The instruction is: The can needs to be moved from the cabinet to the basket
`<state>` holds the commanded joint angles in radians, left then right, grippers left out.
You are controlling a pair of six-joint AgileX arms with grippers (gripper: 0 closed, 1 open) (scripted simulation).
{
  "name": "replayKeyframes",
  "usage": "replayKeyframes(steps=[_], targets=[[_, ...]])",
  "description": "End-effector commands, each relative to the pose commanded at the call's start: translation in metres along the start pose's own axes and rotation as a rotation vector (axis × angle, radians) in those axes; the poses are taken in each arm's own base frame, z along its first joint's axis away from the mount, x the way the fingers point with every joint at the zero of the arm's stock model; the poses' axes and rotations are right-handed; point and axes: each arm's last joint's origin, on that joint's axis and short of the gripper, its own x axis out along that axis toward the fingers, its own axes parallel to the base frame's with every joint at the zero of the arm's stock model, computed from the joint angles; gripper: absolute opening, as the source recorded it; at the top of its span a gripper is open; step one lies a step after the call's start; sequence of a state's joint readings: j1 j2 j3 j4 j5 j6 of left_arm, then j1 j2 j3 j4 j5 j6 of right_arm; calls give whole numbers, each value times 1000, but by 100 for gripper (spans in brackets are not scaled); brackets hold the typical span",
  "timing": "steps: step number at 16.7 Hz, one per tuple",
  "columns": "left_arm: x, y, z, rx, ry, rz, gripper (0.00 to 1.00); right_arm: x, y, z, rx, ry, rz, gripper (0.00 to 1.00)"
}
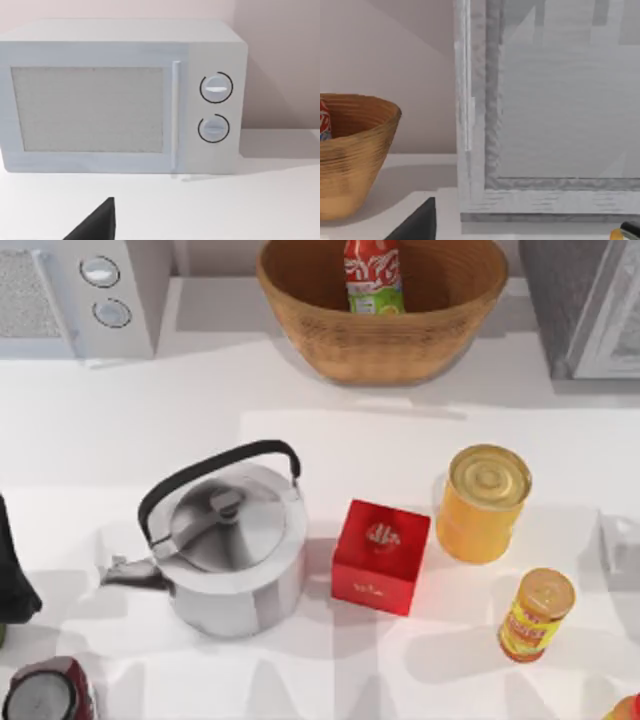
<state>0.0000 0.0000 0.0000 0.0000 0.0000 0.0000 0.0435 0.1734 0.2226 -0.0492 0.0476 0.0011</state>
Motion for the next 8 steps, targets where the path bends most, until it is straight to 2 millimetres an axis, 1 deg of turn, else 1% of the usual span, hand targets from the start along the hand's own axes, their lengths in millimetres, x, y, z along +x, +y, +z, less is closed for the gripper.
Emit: replayKeyframes(steps=[2,4,6,8], targets=[[0,0,0,0,0,0,100,-1,-2,-30,1,5,2,100],[0,0,0,0,0,0,100,-1,-3,-49,1,2,3,100],[0,0,0,0,0,0,100,-1,-3,-57,2,0,4,100],[0,0,0,0,0,0,100,-1,-3,-58,2,0,4,100]])
